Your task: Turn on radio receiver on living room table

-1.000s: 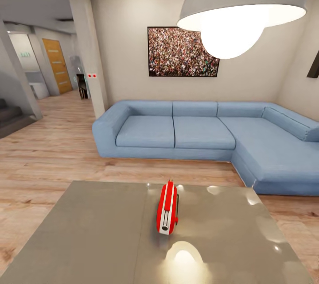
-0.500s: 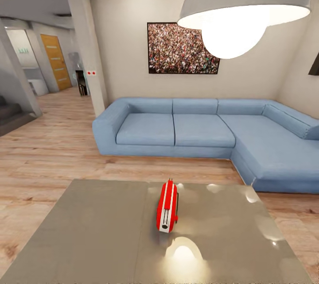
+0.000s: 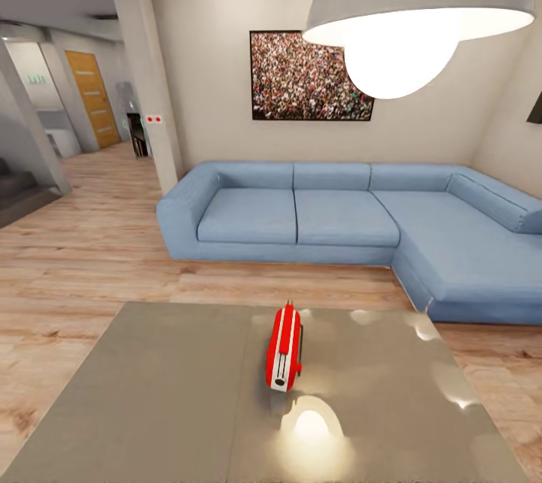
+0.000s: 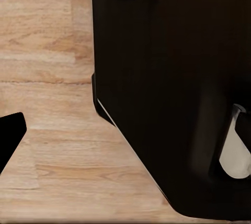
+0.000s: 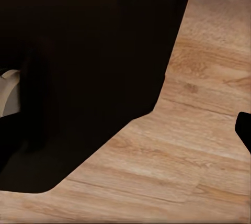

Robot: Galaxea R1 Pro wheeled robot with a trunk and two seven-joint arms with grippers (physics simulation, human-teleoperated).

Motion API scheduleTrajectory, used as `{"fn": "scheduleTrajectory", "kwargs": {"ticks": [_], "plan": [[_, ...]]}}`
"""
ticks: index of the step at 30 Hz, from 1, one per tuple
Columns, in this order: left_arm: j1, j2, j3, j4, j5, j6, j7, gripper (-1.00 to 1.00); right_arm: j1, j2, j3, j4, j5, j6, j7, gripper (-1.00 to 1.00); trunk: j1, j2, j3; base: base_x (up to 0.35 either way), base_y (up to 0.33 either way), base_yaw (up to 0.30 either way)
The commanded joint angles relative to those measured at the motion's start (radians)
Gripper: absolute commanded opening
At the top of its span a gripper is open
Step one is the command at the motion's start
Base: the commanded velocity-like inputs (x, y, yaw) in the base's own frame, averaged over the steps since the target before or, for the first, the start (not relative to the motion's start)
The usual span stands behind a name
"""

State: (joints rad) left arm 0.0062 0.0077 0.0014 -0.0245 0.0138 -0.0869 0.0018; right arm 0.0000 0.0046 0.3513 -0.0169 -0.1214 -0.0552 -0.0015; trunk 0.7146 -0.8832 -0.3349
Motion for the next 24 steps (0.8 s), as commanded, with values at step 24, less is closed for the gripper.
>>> {"fn": "scheduleTrajectory", "kwargs": {"ticks": [24], "plan": [[0.0,0.001,0.0,0.0,0.0,0.001,0.0,1.0,0.0,0.0,0.0,0.0,0.0,0.0,0.0,1.0,-0.092,0.168,0.036,0.0,0.0,0.0]]}}
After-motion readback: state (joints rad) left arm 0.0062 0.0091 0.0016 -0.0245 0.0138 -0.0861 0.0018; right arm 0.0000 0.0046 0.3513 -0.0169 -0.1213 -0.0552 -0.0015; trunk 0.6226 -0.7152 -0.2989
